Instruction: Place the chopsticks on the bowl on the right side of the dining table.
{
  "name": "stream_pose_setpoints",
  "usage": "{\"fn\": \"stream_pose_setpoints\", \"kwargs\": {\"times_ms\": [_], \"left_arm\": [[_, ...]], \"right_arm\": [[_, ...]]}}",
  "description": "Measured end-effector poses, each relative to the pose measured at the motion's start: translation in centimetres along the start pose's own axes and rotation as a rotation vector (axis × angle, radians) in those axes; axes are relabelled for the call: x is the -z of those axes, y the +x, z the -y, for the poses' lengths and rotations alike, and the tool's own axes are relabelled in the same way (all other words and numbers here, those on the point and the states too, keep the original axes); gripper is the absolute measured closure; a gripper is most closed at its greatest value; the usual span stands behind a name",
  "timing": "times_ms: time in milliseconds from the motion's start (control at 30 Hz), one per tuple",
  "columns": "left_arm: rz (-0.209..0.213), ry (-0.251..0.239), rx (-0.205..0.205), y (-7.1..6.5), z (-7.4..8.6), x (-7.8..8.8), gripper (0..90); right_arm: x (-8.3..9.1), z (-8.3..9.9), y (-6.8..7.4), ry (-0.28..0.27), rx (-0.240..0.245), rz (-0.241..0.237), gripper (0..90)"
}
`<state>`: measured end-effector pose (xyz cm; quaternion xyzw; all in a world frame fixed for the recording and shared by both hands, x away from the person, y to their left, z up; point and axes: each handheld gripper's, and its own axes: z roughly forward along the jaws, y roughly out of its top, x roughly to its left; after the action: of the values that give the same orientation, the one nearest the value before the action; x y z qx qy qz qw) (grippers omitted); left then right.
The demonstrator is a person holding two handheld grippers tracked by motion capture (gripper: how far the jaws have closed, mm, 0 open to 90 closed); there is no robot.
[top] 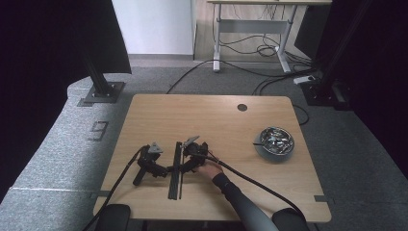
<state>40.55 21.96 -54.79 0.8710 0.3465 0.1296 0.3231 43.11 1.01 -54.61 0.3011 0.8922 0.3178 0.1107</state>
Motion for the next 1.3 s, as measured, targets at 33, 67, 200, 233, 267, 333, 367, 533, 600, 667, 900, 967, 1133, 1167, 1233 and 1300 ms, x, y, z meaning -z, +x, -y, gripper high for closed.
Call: {"fn": "stream_pose_setpoints", "kwargs": {"times_ms": [33,67,200,233,267,333,367,533,600,667,900,967,1133,1167,1233,1300], "left_arm": [[0.0,0.0,0.0,0.0,0.0,0.0,0.0],[0.0,0.0,0.0,0.0,0.0,0.0,0.0],[0.0,0.0,0.0,0.0,0.0,0.0,0.0],[0.0,0.0,0.0,0.0,0.0,0.0,0.0],[0.0,0.0,0.0,0.0,0.0,0.0,0.0],[0.0,0.0,0.0,0.0,0.0,0.0,0.0],[-0.001,0.0,-0.001,0.0,0.0,0.0,0.0],[-0.001,0.0,0.0,0.0,0.0,0.0,0.0],[0.0,0.0,0.0,0.0,0.0,0.0,0.0],[-0.001,0.0,0.0,0.0,0.0,0.0,0.0],[0.0,0.0,0.001,0.0,0.0,0.0,0.0],[0.0,0.0,0.001,0.0,0.0,0.0,0.0],[0.0,0.0,0.001,0.0,0.0,0.0,0.0],[0.0,0.0,0.001,0.0,0.0,0.0,0.0],[0.0,0.0,0.001,0.0,0.0,0.0,0.0],[0.0,-0.001,0.002,0.0,0.0,0.0,0.0]], "right_arm": [[0.0,0.0,-0.1,0.003,-0.002,0.001,0.0],[0.1,0.0,-0.1,0.004,-0.003,0.004,0.0],[0.2,0.1,-0.4,0.012,-0.009,0.003,0.0],[0.2,0.2,-0.5,0.014,-0.014,0.005,0.0],[0.2,0.2,-0.5,0.014,-0.016,0.004,0.0],[0.3,0.3,-0.7,0.014,-0.019,0.002,0.0],[0.3,0.4,-0.7,0.014,-0.022,0.002,0.0],[0.6,0.7,-1.2,0.014,-0.032,0.008,0.0],[0.6,0.8,-1.3,0.014,-0.034,0.008,0.0],[0.7,0.9,-1.4,0.015,-0.036,0.01,0.0],[1.2,1.5,-2.0,0.009,-0.053,0.021,0.0],[1.3,1.8,-2.2,0.007,-0.057,0.026,0.0],[1.7,2.3,-2.7,0.007,-0.066,0.033,0.0],[1.7,2.3,-2.8,0.01,-0.069,0.035,0.0],[1.7,2.3,-2.9,0.009,-0.078,0.043,0.0],[1.5,2.1,-3.0,-0.004,-0.092,0.051,0.0]]}}
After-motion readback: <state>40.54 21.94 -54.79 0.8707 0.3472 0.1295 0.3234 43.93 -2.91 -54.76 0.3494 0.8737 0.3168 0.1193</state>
